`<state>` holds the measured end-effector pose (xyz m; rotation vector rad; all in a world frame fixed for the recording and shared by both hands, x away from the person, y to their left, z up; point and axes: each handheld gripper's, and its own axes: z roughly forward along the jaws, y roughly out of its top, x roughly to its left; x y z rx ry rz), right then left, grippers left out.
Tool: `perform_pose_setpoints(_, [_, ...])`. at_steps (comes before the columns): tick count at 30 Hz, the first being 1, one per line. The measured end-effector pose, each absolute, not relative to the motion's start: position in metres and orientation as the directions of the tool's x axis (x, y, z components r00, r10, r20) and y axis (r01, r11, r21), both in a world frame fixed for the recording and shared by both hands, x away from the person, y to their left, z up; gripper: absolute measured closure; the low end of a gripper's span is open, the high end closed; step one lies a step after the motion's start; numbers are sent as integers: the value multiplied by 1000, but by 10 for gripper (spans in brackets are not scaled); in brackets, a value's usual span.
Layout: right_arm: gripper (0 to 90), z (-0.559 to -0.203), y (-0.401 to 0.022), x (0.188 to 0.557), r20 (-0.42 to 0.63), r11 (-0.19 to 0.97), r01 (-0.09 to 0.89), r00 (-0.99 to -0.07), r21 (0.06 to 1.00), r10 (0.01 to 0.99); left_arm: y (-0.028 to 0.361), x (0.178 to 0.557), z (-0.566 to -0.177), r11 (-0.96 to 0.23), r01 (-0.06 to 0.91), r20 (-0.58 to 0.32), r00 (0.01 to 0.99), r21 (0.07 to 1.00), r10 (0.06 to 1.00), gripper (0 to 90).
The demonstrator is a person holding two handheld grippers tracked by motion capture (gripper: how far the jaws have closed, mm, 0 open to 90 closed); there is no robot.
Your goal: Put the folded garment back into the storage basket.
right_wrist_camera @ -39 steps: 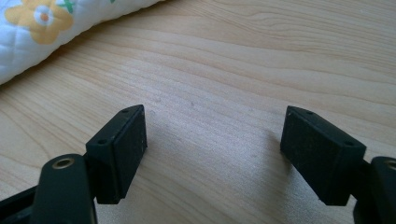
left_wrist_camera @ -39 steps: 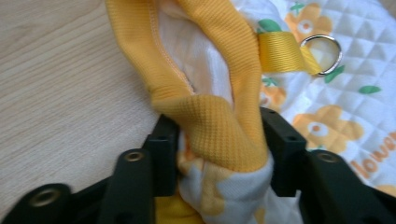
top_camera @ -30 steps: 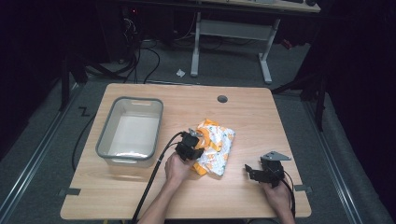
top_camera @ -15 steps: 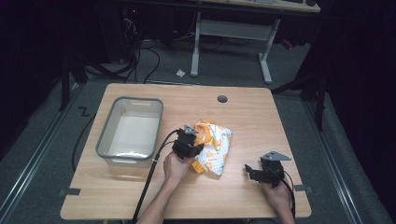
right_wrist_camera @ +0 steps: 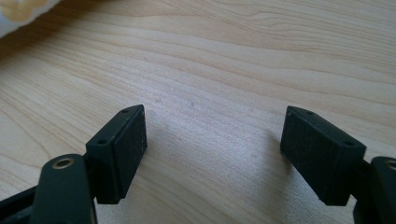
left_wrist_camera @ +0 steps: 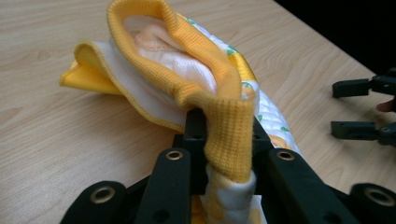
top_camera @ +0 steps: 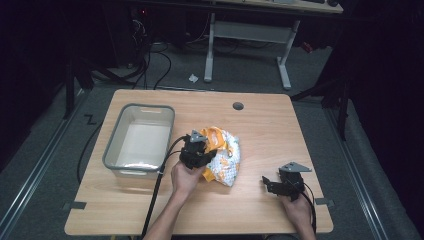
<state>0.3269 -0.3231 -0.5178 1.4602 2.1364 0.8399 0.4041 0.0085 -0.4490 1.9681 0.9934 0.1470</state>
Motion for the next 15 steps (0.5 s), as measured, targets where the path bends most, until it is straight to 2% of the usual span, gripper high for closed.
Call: perform_pose_setpoints(15, [231,-518,-323,327,-5,268,679,-363,683,932,28,401,-433,-218,570,-291,667,792,686,772])
